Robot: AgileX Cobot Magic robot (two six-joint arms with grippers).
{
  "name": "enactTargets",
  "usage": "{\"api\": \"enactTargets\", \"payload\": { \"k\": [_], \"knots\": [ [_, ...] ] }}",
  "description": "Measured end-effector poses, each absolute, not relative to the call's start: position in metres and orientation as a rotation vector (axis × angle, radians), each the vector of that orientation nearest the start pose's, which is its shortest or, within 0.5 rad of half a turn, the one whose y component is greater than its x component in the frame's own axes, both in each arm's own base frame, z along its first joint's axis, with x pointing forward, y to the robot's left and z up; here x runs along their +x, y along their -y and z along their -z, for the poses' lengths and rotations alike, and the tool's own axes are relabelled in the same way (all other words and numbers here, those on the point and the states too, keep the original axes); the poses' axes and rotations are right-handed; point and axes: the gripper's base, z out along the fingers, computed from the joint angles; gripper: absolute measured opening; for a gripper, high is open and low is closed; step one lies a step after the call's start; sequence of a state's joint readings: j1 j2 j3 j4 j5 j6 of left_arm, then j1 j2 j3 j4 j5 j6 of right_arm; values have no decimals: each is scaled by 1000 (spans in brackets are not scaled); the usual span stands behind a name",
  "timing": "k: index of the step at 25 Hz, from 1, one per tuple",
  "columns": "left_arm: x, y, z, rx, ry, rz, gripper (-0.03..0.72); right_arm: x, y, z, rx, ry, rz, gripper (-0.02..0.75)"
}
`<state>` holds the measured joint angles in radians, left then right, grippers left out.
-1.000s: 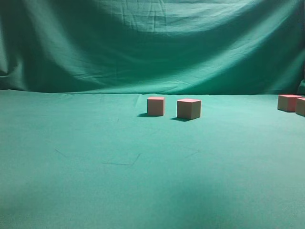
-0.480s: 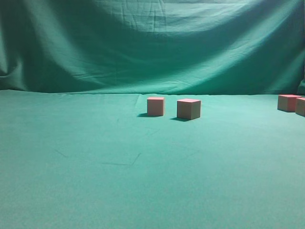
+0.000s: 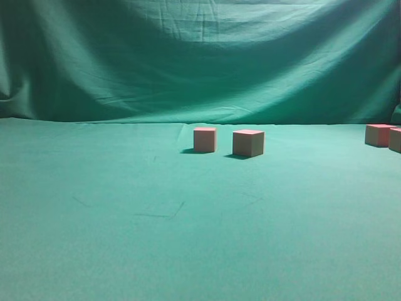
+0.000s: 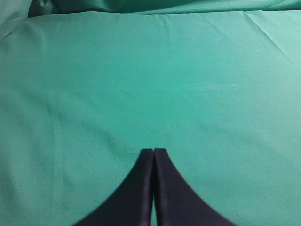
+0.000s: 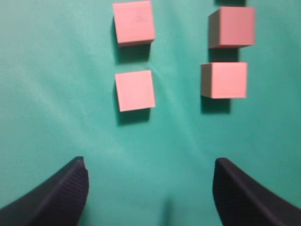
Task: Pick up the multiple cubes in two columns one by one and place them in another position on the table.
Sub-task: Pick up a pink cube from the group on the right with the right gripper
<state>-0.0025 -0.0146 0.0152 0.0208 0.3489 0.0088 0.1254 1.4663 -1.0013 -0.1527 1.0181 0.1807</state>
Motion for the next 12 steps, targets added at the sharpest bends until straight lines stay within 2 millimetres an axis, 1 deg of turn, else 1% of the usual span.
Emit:
{"api": "enactTargets", "payload": {
  "k": [4, 6, 12],
  "knots": [
    [53, -1, -177, 23, -1833, -25, 0, 282, -25, -220, -47, -2981, 151, 527],
    [53, -1, -177, 23, -1833, -25, 0, 289, -26, -210, -53, -2980, 145, 527],
    [53, -1, -177, 23, -1833, -25, 0, 304, -29, -189, -70, -2953, 126, 527]
  ]
}}
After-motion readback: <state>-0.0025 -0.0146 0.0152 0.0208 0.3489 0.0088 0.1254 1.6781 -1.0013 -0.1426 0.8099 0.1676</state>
